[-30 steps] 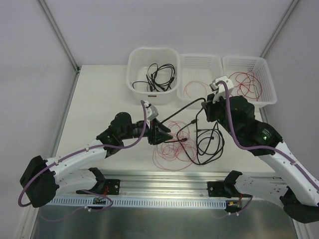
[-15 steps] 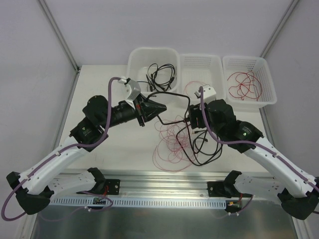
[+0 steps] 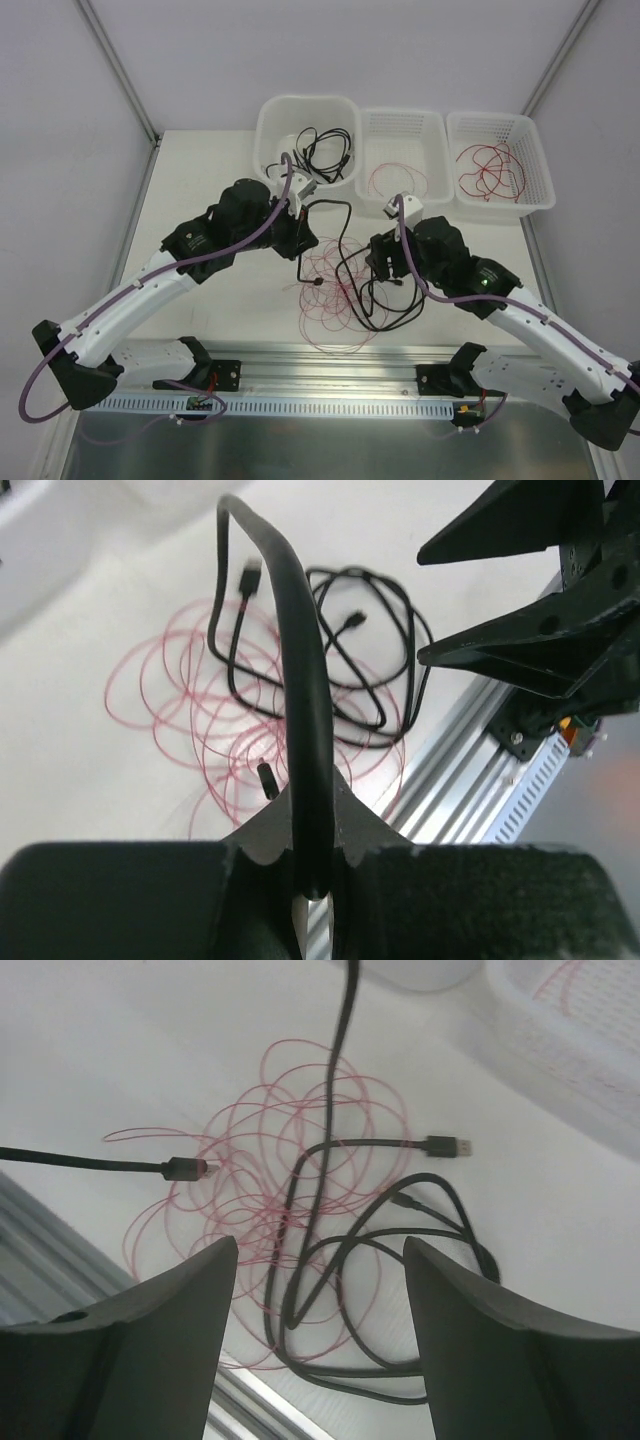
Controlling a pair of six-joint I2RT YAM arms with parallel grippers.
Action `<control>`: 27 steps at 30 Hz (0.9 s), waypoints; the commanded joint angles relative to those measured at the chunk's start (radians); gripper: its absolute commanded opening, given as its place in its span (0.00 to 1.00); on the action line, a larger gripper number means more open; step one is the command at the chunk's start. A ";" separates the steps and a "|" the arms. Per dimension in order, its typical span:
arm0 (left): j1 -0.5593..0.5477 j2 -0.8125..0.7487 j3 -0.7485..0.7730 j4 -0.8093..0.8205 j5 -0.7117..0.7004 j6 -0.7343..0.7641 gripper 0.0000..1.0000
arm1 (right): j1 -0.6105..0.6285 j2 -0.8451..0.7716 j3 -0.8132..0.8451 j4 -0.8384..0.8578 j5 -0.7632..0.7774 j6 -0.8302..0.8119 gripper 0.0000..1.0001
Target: Untangle the cables
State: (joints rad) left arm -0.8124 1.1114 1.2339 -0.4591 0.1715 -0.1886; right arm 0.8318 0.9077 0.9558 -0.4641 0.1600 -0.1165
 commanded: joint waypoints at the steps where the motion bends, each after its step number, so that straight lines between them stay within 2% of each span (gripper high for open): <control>1: -0.008 -0.015 0.019 -0.089 0.011 -0.055 0.00 | 0.006 -0.004 -0.101 0.161 -0.204 0.052 0.70; 8: -0.008 -0.039 0.049 -0.093 -0.001 -0.081 0.00 | 0.067 0.074 -0.264 0.548 -0.353 0.097 0.67; 14: -0.008 -0.068 0.045 -0.090 0.062 -0.115 0.00 | 0.107 0.187 -0.311 0.712 -0.404 0.060 0.67; 20: -0.008 -0.149 0.079 -0.089 0.010 -0.109 0.00 | 0.107 0.261 -0.324 0.722 -0.378 0.041 0.62; 24: -0.008 -0.241 0.087 -0.046 -0.102 -0.065 0.00 | 0.107 0.188 -0.344 0.668 -0.294 0.025 0.62; 27: -0.008 -0.303 0.076 0.055 -0.139 -0.038 0.00 | 0.105 0.111 -0.347 0.575 -0.168 0.012 0.63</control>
State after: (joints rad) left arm -0.8127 0.8680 1.2713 -0.5434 0.1143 -0.2680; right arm 0.9375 1.1065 0.6079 0.1482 -0.1272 -0.0788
